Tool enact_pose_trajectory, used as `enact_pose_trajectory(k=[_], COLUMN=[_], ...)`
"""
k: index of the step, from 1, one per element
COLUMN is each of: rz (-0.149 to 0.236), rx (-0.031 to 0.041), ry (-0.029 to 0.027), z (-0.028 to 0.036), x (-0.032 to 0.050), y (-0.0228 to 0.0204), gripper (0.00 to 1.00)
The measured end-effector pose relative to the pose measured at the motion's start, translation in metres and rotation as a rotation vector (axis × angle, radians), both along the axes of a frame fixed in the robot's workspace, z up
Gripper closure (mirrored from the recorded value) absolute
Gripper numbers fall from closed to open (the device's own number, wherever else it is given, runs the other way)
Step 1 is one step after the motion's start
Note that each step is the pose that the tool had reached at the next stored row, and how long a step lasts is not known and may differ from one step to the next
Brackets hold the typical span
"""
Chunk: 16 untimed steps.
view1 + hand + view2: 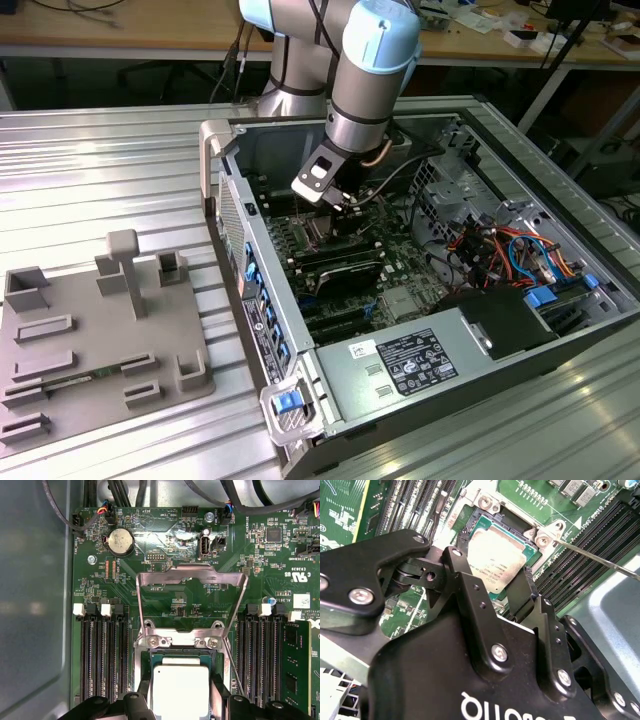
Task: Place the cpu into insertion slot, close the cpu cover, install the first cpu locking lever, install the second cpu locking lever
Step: 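Place the cpu into insertion slot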
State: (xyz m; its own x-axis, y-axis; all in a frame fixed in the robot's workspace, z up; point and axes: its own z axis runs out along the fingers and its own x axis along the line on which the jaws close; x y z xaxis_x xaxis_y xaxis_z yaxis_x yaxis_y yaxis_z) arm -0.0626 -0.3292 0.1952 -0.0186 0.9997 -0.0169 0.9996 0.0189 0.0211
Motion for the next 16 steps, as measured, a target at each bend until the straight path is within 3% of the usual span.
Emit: enact_pose_trajectory(k=[6, 10, 16], rz=[0.0, 0.0, -0.003], rx=[0.0004, 0.0005, 0.0004], ry=[-0.0002, -0.0002, -0.0002], z=[-0.0003, 0.0061, 0.0062], x=[0.0001, 0.0, 0.0002], y=[0.0, 0.0, -0.0016], gripper=[0.45, 0.45, 0.45])
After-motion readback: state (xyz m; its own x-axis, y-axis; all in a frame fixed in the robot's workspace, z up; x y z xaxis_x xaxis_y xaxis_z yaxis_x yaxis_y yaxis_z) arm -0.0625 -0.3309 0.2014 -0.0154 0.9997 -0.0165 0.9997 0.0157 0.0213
